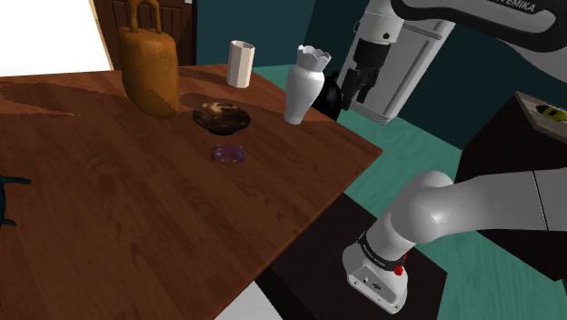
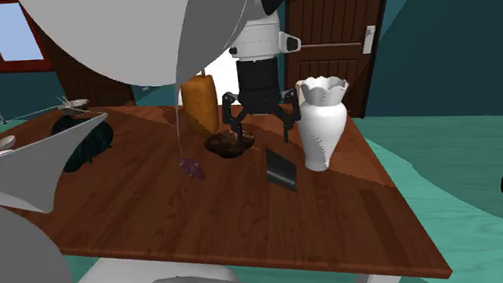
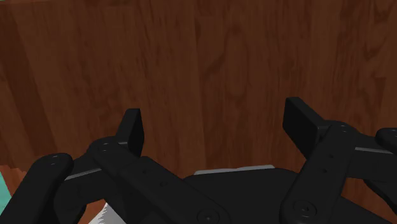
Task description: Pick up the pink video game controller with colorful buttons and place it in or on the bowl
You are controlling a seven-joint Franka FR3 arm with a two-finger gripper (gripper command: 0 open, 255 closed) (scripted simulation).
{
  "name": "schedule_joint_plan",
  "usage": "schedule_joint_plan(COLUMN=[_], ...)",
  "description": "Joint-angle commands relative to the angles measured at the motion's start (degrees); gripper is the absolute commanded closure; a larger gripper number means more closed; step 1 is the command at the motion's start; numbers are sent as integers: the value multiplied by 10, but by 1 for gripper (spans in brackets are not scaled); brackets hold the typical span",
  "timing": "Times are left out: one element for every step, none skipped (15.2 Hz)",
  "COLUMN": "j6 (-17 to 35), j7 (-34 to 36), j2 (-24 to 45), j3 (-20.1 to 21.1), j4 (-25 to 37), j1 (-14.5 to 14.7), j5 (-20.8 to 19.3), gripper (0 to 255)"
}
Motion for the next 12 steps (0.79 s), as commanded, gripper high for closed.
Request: schedule_joint_plan(j6=[0, 15, 30, 45, 59, 73, 86, 99, 112, 125, 137, 148], j7=[0, -10, -19, -29, -39, -49, -59, -69, -79, -88, -98, -108], j2=[0, 14, 29, 44, 59, 74, 90, 105, 121, 136, 152, 167], j3=[0, 1, 3, 4, 6, 8, 10, 12, 14, 17, 20, 23], j4=[0, -1, -1, 0, 1, 2, 4, 6, 9, 13, 16, 20], j1=[0, 7, 15, 22, 29, 36, 43, 50, 57, 64, 71, 78], j5=[0, 3, 5, 8, 10, 13, 16, 19, 21, 24, 27, 29], gripper=[0, 0, 0, 0, 0, 0, 0, 0, 0, 0, 0, 0])
